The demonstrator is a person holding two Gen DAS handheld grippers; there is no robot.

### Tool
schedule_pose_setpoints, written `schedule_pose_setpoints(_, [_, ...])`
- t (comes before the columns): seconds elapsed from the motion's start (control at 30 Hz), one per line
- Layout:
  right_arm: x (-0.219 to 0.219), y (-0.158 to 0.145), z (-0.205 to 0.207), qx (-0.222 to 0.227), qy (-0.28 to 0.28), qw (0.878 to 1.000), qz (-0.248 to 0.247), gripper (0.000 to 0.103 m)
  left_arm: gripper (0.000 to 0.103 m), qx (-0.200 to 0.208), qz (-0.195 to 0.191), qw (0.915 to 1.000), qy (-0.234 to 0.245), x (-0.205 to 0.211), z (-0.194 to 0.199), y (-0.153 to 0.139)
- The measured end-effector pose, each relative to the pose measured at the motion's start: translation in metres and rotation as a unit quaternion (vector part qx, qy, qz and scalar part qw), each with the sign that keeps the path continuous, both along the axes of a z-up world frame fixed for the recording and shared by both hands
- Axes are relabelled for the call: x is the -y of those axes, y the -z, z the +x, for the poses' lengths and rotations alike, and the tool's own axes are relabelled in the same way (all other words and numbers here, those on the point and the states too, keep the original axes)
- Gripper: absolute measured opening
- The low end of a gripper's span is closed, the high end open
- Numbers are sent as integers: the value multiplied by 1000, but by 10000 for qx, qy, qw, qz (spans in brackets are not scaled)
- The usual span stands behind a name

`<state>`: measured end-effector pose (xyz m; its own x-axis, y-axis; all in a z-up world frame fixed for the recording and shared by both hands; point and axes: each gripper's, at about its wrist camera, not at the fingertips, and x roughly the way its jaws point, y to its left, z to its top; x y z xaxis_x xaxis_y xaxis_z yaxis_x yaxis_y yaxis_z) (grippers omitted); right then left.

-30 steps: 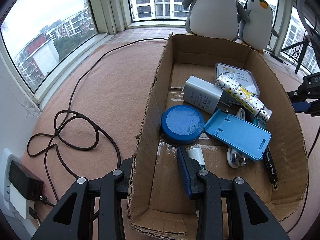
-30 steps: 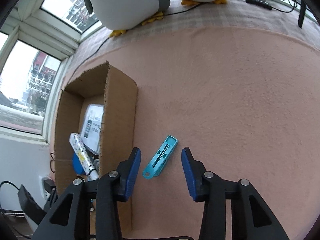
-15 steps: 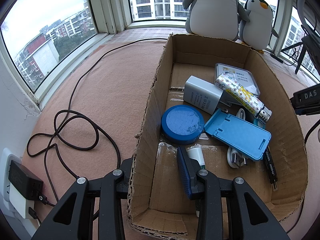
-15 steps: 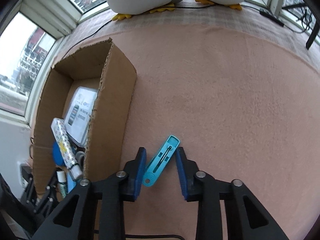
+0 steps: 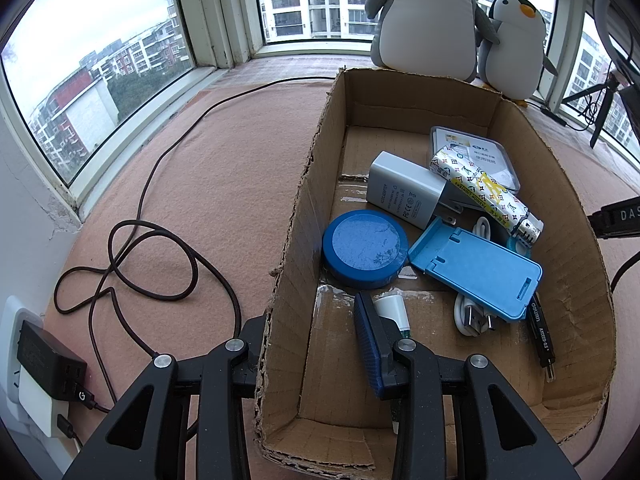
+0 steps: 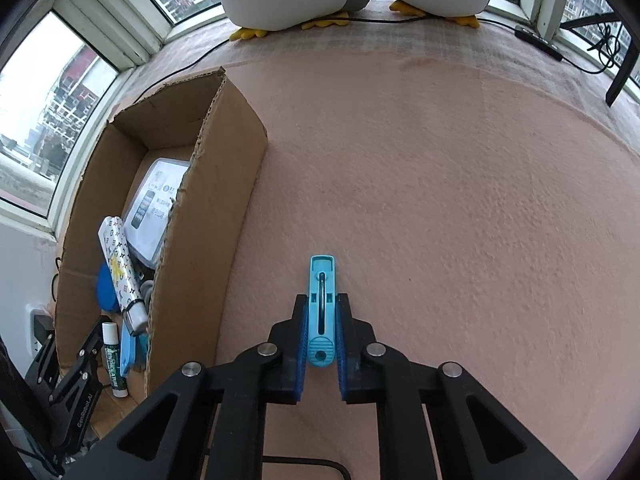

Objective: Organize rigid objects
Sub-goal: 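Carry the teal clip into the box and open the right tool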

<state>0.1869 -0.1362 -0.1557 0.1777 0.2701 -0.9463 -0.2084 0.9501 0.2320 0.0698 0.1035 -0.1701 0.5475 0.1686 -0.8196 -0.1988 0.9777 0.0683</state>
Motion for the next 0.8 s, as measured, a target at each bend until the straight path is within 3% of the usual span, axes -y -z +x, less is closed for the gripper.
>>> schedule_pose_setpoints(0.23, [10,-12,-11,265,100,9996,65,11,37,2,-3,10000,-2,0,0,0])
schedule_pose_setpoints(0.4, [10,-38,-18,613,57,9976,327,11,37,3,4,10000,-2,1,0,0])
schedule_pose_setpoints(0.8, [-41,-81,-27,1166,-548,9899,595,11,37,8,-7,10000,-9,1,1,0])
